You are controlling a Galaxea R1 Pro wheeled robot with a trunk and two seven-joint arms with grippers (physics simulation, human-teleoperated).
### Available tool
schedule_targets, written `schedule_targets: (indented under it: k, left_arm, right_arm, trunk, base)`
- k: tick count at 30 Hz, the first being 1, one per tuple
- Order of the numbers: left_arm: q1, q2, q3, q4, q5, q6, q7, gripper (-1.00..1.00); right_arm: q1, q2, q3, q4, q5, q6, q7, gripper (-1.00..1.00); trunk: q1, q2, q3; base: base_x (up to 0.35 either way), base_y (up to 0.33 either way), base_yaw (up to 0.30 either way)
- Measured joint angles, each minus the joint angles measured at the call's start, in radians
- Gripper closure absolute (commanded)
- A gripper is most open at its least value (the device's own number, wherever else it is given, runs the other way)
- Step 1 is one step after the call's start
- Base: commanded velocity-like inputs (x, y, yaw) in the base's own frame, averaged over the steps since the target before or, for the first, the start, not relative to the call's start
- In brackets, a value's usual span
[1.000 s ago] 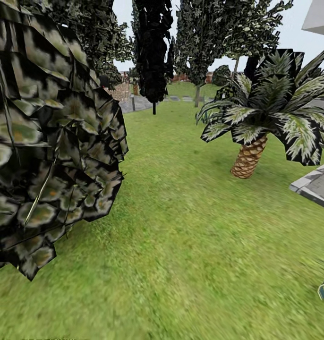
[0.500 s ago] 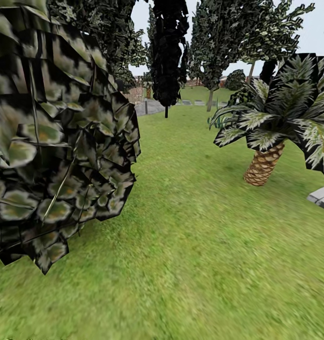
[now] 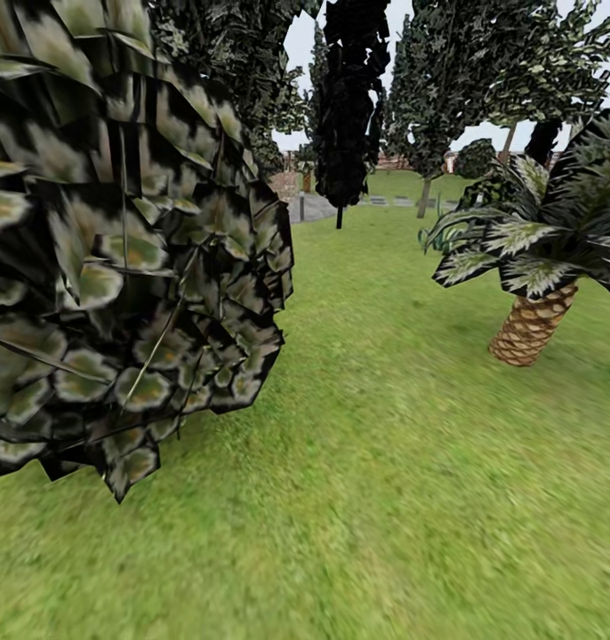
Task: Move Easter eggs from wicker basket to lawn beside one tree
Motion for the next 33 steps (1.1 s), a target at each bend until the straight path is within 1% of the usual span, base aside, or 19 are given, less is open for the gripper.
schedule_targets:
  k: [8, 28, 33]
  left_arm:
    - [0.0, 0.0, 0.0, 0.0, 0.0, 0.0, 0.0, -1.0]
    - [0.0, 0.0, 0.001, 0.0, 0.0, 0.0, 0.0, -1.0]
    - [0.0, 0.0, 0.0, 0.0, 0.0, 0.0, 0.0, -1.0]
  right_arm:
    - [0.0, 0.001, 0.002, 0.0, 0.0, 0.0, 0.0, -1.0]
    - [0.0, -0.001, 0.002, 0.0, 0.0, 0.002, 0.0, -1.0]
    - [0.0, 0.001, 0.002, 0.0, 0.0, 0.002, -0.001, -1.0]
  trunk:
    - [0.0, 0.0, 0.009]
    - [0.0, 0.0, 0.01]
    - [0.0, 0.0, 0.01]
  base:
    - [0.0, 0.027, 0.156]
    - [0.0, 0.001, 0.012]
    - [0.0, 0.0, 0.142]
